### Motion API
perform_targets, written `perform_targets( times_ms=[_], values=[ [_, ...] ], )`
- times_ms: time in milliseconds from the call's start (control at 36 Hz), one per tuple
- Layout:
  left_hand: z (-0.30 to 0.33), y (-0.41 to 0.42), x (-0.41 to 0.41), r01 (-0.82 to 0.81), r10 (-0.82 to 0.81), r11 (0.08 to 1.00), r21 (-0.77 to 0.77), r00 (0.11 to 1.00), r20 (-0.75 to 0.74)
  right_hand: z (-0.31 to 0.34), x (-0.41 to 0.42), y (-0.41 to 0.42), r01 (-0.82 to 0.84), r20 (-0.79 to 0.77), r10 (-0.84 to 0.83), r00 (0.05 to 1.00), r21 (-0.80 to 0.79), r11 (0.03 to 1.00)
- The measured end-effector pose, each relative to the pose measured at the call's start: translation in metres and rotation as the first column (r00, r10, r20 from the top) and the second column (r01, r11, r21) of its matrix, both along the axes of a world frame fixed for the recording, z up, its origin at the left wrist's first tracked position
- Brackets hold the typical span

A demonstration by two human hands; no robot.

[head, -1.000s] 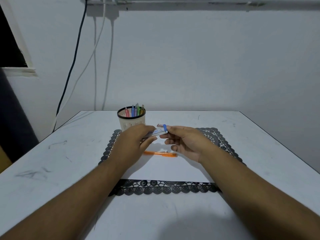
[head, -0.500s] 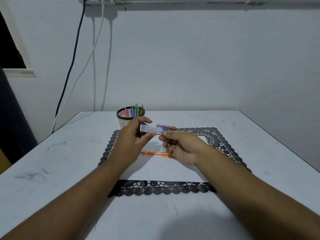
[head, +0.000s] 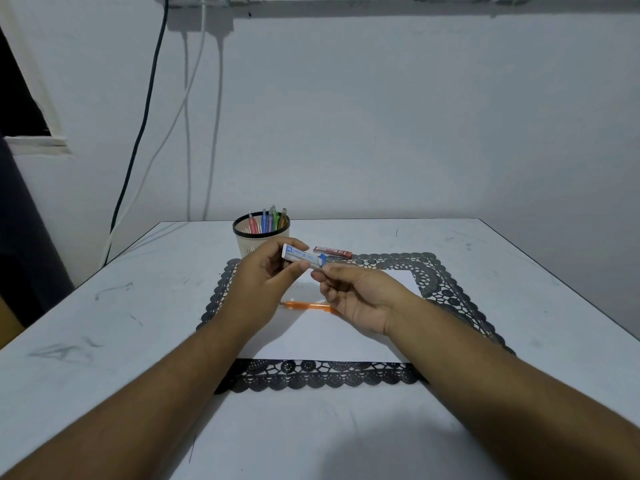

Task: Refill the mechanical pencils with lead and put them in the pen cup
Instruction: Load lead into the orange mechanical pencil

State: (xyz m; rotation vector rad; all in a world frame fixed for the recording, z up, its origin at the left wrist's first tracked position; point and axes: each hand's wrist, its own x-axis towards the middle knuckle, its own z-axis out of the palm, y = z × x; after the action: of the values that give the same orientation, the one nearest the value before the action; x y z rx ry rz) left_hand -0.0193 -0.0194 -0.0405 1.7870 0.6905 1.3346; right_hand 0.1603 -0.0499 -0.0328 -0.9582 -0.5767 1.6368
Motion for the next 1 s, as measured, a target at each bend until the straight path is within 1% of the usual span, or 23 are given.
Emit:
perform_targets(
  times_ms=[167,250,333,472,583,667,833,1000],
  values=[
    [-0.001,0.002,-0.001,-0.008,0.008,1.000,-0.014,1.000,0.009,0.001,0.001,-0.001,0.029,-0.014,-0.029,0.999,0.012,1.000],
    [-0.002,0.006,-0.003,-0.035,0.035,0.999,-0.029,0.999,-0.013,0.005,0.005,-0.001,0.055,0.001,-0.055,0.998,0.034,0.998],
    [-0.003,0.008,-0.007,-0.092,0.090,0.996,-0.018,0.993,-0.077,0.007,0.010,-0.001,0.089,0.065,-0.096,0.993,0.095,0.991],
    [-0.005,0.009,-0.009,-0.159,0.175,0.983,0.089,0.964,-0.202,0.006,0.018,-0.001,0.091,0.206,-0.134,0.969,0.204,0.975],
    [-0.006,0.011,-0.009,-0.193,0.260,0.956,0.222,0.905,-0.336,0.007,0.019,-0.003,0.096,0.268,-0.165,0.949,0.254,0.962],
    [-0.007,0.012,-0.008,-0.215,0.313,0.939,0.269,0.860,-0.403,0.008,0.019,-0.004,0.093,0.303,-0.184,0.935,0.292,0.952],
    [-0.006,0.011,-0.009,-0.227,0.334,0.933,0.278,0.831,-0.445,0.010,0.018,-0.004,0.075,0.437,-0.253,0.863,0.384,0.920],
    [-0.002,0.005,-0.006,-0.250,0.355,0.929,0.274,0.811,-0.464,0.009,0.020,-0.003,0.065,0.457,-0.278,0.845,0.427,0.902]
  ],
)
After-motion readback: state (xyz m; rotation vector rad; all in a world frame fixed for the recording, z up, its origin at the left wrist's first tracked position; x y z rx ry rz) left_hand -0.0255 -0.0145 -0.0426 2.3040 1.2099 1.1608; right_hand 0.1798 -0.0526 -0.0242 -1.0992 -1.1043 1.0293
